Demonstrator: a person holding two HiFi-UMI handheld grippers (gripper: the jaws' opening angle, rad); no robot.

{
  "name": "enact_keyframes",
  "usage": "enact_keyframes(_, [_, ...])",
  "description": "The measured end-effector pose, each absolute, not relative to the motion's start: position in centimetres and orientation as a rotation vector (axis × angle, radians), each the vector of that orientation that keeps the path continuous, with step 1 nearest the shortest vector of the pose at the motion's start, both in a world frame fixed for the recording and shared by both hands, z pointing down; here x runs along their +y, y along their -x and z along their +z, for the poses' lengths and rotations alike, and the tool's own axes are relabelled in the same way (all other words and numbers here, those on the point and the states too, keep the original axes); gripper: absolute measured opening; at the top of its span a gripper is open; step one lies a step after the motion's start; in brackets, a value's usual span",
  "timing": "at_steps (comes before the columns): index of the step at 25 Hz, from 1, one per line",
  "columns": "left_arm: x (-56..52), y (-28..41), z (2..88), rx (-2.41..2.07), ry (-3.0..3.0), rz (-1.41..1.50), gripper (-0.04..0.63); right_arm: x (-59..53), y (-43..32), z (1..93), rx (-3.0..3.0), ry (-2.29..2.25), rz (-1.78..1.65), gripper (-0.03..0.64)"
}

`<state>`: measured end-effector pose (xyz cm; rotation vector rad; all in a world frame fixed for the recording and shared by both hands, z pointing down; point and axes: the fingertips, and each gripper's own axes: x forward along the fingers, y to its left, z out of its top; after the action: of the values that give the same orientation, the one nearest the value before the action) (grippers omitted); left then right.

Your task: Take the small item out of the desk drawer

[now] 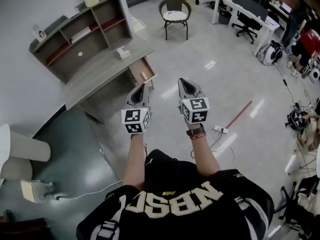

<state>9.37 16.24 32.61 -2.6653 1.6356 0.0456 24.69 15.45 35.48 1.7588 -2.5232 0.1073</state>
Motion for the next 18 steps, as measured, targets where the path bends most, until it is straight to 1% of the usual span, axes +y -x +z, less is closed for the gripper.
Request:
enact_keyframes(8, [13.8,-6.0,34.3,1.739,2.642,0.026,0.006,12.3,-20.2,37.7,-2.584,-1.658,0.149,0.008])
enact_keyframes(18, [3.4,-0.1,33.2,1.792,2.59,0.155,0.006,2.0,-13.5,36.5,-2.617,-1.55,0.092,0.008])
